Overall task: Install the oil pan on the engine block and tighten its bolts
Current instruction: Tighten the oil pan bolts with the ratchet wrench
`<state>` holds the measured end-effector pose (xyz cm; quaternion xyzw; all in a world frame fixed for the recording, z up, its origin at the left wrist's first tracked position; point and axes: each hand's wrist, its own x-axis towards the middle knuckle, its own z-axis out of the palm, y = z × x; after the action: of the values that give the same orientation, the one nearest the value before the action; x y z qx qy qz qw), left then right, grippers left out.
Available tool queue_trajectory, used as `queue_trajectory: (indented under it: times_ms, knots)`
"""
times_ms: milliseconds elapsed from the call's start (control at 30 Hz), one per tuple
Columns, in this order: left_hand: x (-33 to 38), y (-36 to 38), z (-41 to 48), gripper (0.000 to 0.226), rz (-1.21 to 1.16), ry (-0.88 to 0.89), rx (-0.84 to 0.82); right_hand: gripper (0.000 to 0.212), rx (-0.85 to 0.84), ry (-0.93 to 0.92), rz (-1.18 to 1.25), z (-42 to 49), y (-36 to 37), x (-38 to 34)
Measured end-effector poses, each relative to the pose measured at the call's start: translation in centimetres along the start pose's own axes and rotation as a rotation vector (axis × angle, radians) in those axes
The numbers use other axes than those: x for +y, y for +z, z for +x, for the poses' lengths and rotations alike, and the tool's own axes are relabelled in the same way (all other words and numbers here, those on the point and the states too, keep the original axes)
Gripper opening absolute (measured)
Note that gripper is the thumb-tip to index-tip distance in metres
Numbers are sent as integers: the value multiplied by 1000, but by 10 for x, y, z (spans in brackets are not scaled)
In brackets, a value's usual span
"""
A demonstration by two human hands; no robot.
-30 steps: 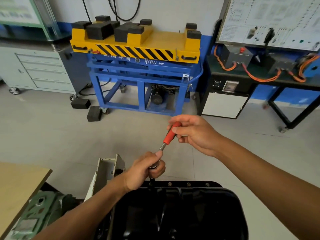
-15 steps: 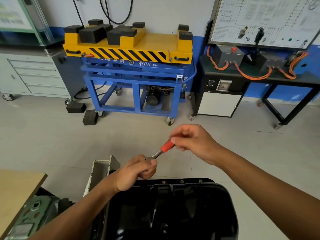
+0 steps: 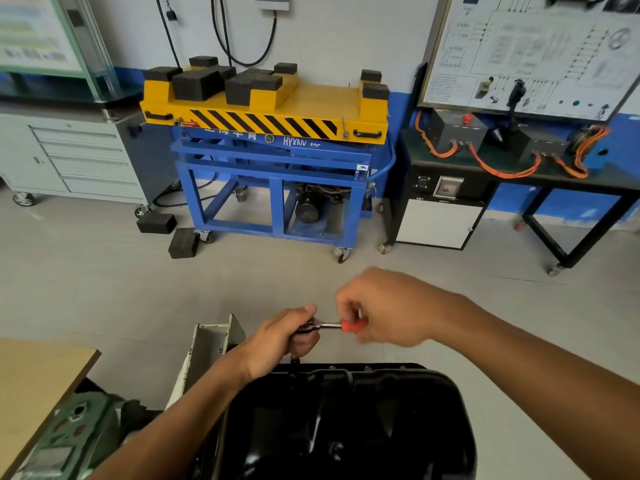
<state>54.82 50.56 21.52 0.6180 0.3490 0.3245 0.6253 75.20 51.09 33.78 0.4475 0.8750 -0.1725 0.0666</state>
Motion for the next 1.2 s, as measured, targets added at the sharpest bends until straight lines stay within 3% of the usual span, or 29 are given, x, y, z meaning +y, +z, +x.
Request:
queue_trajectory:
  times_ms: [133,233,367,633,700,767,867,1000,1200]
  knots:
    - [-2,-1,3,62,13,-17,-57,23,286,-56,-221,41,4,-4]
    - [-2,0,2,66,4,-8,-73,21,333,-147,-245,56,9,-9]
    - [0,2,2,61,-135,-24,27,20,376,-134,-195,27,17,0]
    - [1,6,8,49,-132,-115,259,21,48,-130,46,-38,25,-41]
    - [0,5,7,44,-118,-106,243,22,-34,-112,28,-29,15,-44]
    - [0,5,7,53,-130,-81,175,19,-92,-66,-46,-17,0,-34]
    - [4,8,10,48,-134,-66,63,14,51,7,-258,12,-10,-11]
    - [3,12,13,48,-97,-62,-17,24,277,-34,-318,44,5,4]
    - [-3,5,14,54,-189,-50,62,21,345,-30,-125,0,28,2]
